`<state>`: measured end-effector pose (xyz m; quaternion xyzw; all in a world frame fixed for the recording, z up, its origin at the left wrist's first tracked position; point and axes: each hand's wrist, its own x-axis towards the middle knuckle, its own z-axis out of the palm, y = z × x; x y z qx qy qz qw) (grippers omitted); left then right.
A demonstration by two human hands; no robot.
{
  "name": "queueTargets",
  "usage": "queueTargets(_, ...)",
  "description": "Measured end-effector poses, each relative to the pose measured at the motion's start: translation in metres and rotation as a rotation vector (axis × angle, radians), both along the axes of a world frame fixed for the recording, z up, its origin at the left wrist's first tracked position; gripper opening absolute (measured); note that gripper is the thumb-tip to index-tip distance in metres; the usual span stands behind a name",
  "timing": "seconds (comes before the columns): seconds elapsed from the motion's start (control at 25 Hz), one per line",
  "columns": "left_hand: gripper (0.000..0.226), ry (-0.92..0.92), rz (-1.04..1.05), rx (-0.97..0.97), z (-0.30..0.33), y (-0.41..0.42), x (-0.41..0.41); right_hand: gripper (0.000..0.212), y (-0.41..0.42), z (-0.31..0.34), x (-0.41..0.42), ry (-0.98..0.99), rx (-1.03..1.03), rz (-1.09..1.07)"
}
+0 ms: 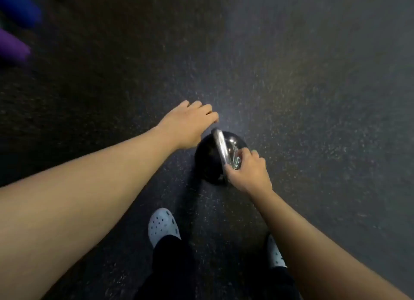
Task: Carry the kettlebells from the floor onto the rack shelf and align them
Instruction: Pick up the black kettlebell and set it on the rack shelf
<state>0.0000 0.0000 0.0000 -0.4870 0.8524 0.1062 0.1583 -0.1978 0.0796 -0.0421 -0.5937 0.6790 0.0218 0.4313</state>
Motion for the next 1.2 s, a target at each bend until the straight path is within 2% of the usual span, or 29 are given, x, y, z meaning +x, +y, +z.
queueTargets(0.08, 0.068, -0.077, -0.072, 0.073, -0.044, -0.010, -0.010, 0.038, 0.001, -0.037, 0.011, 0.016, 0.060, -0.024)
queueTargets(0.12, 0.065, -0.093, -0.116, 0.115, -0.067, -0.011, -0.015, 0.029, 0.002, -0.052, 0.015, -0.008, 0.064, -0.034)
queueTargets(0.16, 0.054, -0.082, -0.150, 0.160, -0.083, -0.013, -0.021, 0.024, 0.002, -0.062, 0.017, -0.032, 0.071, -0.059)
queueTargets(0.24, 0.021, -0.003, -0.215, 0.161, -0.102, -0.021, -0.029, 0.030, 0.005, -0.072, 0.020, -0.093, 0.037, -0.120)
queueTargets(0.28, 0.013, 0.018, -0.237, 0.169, -0.103, -0.024, -0.031, 0.033, 0.005, -0.073, 0.019, -0.115, 0.034, -0.140)
queueTargets(0.32, 0.014, 0.024, -0.235, 0.209, -0.101, -0.025, -0.031, 0.034, 0.005, -0.070, 0.018, -0.114, 0.042, -0.143)
queueTargets(0.4, 0.018, 0.040, -0.137, 0.302, -0.095, -0.018, -0.027, 0.033, 0.005, -0.060, 0.015, -0.098, 0.037, -0.121)
queueTargets(0.6, 0.015, 0.281, 0.249, 0.415, -0.052, 0.029, 0.007, 0.018, -0.010, -0.011, 0.013, -0.057, -0.100, 0.107)
queueTargets(0.76, 0.015, 0.433, 0.472, 0.285, 0.022, 0.060, 0.038, 0.018, -0.030, 0.064, 0.036, -0.055, -0.302, 0.373)
queueTargets(0.92, 0.017, 0.493, 0.680, 0.112, 0.096, 0.089, 0.082, 0.019, -0.045, 0.139, 0.089, -0.109, -0.464, 0.600)
queueTargets(1.2, 0.014, 0.483, 0.982, -0.214, 0.207, 0.185, 0.220, 0.025, -0.028, 0.252, 0.270, -0.254, -0.669, 1.038)
